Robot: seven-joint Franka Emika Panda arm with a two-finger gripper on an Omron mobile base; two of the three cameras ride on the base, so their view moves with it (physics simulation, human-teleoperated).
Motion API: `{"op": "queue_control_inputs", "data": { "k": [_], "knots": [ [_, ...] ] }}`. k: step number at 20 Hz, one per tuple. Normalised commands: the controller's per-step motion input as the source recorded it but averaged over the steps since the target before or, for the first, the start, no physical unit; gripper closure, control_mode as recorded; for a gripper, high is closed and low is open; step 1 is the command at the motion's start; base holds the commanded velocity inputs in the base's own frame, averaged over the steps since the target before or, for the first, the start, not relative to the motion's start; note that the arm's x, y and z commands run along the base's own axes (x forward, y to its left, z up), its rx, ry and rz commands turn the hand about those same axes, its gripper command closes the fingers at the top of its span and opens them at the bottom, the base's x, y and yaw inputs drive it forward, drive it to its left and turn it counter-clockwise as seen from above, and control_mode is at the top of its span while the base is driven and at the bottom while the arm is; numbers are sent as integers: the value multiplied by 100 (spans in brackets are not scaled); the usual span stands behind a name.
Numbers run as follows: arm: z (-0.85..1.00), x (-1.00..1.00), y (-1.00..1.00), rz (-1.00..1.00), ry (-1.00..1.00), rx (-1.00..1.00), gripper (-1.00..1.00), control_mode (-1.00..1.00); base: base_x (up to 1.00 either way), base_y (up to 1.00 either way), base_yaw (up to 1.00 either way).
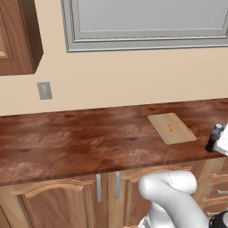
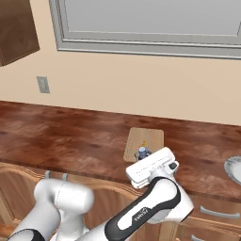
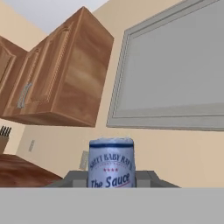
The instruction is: Pick the shrimp from the plate and place it on the cutting board. Then pick the condiment bottle from the cabinet and place it next to the cutting board.
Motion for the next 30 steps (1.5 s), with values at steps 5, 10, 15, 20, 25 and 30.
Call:
{"op": "queue_control_inputs", "data": {
  "k": [5, 10, 15, 20, 25, 30],
  "knots": [
    [-22, 22, -27, 0, 0, 0, 100, -100, 0, 0, 0],
    [-20, 24, -23, 0, 0, -2, 100, -100, 0, 0, 0],
    [-24, 26, -20, 0, 0, -3, 100, -100, 0, 0, 0],
    [-25, 26, -19, 0, 0, -3, 100, -100, 0, 0, 0],
    [-25, 26, -18, 0, 0, -3, 100, -100, 0, 0, 0],
    [-25, 26, -14, 0, 0, -2, 100, -100, 0, 0, 0]
  ]
}}
